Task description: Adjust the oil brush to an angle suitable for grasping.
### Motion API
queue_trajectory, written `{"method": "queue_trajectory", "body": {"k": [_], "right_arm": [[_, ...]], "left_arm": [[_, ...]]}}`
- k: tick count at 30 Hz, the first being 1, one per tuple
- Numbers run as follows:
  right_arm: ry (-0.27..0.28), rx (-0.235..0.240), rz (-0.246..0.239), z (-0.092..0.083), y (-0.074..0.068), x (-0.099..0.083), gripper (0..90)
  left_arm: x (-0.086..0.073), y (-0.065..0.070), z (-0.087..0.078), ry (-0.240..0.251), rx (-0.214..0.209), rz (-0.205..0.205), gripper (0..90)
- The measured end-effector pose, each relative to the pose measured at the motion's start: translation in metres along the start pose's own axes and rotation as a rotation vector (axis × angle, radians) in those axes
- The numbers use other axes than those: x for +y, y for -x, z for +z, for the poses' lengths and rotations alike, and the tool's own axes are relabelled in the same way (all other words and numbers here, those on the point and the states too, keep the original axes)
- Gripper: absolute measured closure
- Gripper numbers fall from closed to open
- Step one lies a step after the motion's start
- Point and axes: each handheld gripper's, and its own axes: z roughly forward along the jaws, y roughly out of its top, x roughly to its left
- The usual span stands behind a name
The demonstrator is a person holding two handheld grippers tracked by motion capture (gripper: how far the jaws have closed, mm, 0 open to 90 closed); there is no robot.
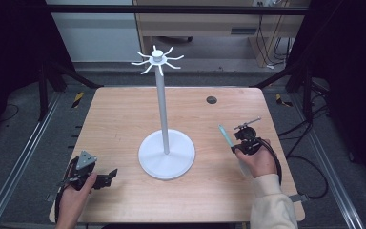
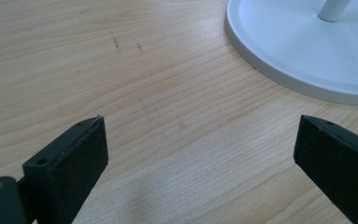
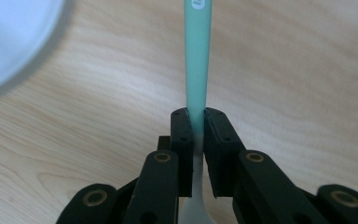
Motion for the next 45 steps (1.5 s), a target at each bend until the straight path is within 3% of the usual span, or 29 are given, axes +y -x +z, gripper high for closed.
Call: {"method": "queue_trajectory", "body": {"k": [1, 2, 6, 7, 10, 13, 14, 18, 24, 25, 30, 38, 45], "right_arm": [[0.000, 0.000, 0.000, 0.000, 0.000, 0.000, 82.7], [0.056, 0.004, -0.022, -0.011, -0.005, 0.007, 82.7], [0.169, 0.025, -0.061, -0.038, -0.019, 0.024, 82.7], [0.169, 0.025, -0.061, -0.038, -0.019, 0.024, 82.7], [0.275, 0.057, -0.093, -0.065, -0.031, 0.042, 82.7], [0.315, 0.064, -0.103, -0.076, -0.036, 0.051, 82.7], [0.364, 0.087, -0.102, -0.086, -0.041, 0.057, 82.7], [0.441, 0.097, -0.123, -0.098, -0.048, 0.060, 82.7], [0.521, 0.125, -0.110, -0.109, -0.052, 0.057, 82.6], [0.560, 0.134, -0.111, -0.112, -0.055, 0.057, 82.7], [0.603, 0.151, -0.108, -0.115, -0.060, 0.056, 82.7], [0.623, 0.173, -0.111, -0.113, -0.062, 0.056, 82.7], [0.678, 0.200, -0.104, -0.125, -0.061, 0.052, 82.7]], "left_arm": [[0.000, 0.000, -0.001, -0.001, 0.001, 0.002, 2.5], [0.000, 0.000, -0.002, 0.002, 0.003, -0.003, 2.5], [0.001, 0.000, -0.002, 0.013, 0.001, 0.000, 2.5], [0.001, 0.000, -0.002, 0.013, 0.001, 0.000, 2.5], [0.001, 0.001, -0.003, 0.024, 0.002, -0.003, 2.5], [0.001, 0.001, -0.004, 0.031, 0.003, -0.002, 2.5], [0.001, 0.000, -0.004, 0.031, -0.001, -0.001, 2.5], [0.002, 0.000, -0.004, 0.036, 0.000, 0.001, 2.5], [0.002, 0.001, -0.006, 0.041, 0.001, -0.004, 2.6], [0.001, 0.001, -0.006, 0.047, 0.002, -0.005, 2.5], [0.001, 0.001, -0.008, 0.049, 0.001, -0.005, 2.5], [0.002, 0.000, -0.009, 0.049, 0.016, -0.007, 2.5], [0.003, 0.000, -0.008, 0.048, 0.018, -0.009, 2.5]]}}
